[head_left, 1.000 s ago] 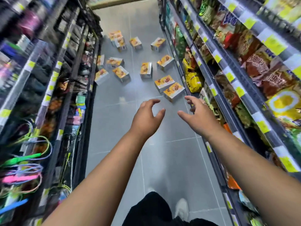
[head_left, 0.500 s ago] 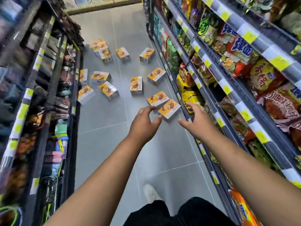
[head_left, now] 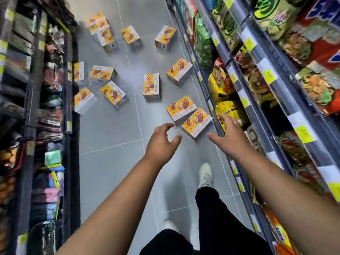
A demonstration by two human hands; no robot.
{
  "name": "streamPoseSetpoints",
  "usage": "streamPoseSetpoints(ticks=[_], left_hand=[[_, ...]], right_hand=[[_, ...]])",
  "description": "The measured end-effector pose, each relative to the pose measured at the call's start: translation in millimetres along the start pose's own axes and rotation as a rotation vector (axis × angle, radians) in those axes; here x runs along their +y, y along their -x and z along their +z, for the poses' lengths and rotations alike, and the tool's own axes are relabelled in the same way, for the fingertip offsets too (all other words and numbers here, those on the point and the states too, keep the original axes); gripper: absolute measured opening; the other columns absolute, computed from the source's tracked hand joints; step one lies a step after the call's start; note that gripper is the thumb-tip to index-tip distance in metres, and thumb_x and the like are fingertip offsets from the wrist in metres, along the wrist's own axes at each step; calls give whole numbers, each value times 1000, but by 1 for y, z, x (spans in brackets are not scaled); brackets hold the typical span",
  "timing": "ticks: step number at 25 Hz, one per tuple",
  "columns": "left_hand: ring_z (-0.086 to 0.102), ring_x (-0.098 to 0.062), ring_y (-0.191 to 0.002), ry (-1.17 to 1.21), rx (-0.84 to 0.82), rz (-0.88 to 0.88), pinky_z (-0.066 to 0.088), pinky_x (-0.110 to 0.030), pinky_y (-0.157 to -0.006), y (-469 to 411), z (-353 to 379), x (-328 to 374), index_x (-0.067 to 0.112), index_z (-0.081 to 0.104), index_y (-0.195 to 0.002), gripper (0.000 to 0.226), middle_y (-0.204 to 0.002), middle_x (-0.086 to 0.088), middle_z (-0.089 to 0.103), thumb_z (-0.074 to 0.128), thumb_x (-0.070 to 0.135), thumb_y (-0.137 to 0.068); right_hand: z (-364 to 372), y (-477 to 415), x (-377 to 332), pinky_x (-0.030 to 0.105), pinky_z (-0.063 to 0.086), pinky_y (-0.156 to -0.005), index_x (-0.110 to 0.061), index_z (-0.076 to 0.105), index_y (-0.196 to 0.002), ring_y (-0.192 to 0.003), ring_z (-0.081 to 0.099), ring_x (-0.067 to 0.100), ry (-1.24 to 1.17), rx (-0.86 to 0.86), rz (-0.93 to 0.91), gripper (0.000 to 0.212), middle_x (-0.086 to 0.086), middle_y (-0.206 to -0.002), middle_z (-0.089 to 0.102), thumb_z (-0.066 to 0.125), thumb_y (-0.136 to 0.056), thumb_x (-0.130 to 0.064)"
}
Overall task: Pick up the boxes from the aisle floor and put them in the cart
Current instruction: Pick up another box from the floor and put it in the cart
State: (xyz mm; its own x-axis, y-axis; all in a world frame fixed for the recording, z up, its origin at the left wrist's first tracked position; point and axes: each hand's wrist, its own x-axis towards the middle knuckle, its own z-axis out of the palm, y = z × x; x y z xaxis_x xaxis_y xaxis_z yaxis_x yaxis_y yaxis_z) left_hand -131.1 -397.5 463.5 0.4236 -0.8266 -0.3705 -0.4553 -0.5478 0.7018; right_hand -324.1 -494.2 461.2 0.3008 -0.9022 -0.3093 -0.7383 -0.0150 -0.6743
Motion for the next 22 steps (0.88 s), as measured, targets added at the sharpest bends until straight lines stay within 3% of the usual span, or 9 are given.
streamPoseSetpoints(ticks=[3, 9, 15, 19, 22], left_hand=[[53, -17, -121, 1, 5, -58, 44, -35, -101, -72, 32, -23, 26, 47, -137, 51, -139, 0, 46, 63, 37, -90], [57, -11, -113, 113, 26, -121, 46, -27, -92, -218, 130, -116, 26, 52, -133, 45, -132, 7, 51, 65, 31, -90], [58, -13, -111, 63, -57, -148, 50, -35, -93, -344, 263, -245, 27, 48, -135, 52, -135, 4, 48, 67, 35, -88], [54, -23, -120, 31, -163, -241, 47, -34, -97, -411, 342, -303, 27, 33, -145, 75, -143, -5, 42, 73, 41, -83], [50, -27, -127, 74, -355, -330, 44, -32, -98, -438, 402, -335, 27, 3, -154, 106, -146, -7, 45, 78, 39, -80]], right_hand=[[31, -78, 29, 30, 32, -103, -16, 35, -146, -135, 37, 25, 6, -69, 34, 76, 8, -148, 38, 74, -82, -29], [142, -236, 144, 41, 35, -110, -16, 36, -145, -135, 38, 28, 119, -135, 93, 84, 10, -148, 39, 78, -76, -39], [272, -363, 298, 39, 26, -113, -17, 32, -147, -141, 29, 29, 325, -236, 83, 97, 10, -154, 28, 82, -69, -45], [328, -444, 364, 41, 20, -117, -21, 20, -152, -144, 19, 37, 426, -282, 80, 112, 13, -159, 12, 84, -64, -49], [359, -498, 395, 49, 13, -119, -30, 5, -153, -147, 3, 39, 555, -311, 80, 126, 11, -162, -4, 83, -59, -58]])
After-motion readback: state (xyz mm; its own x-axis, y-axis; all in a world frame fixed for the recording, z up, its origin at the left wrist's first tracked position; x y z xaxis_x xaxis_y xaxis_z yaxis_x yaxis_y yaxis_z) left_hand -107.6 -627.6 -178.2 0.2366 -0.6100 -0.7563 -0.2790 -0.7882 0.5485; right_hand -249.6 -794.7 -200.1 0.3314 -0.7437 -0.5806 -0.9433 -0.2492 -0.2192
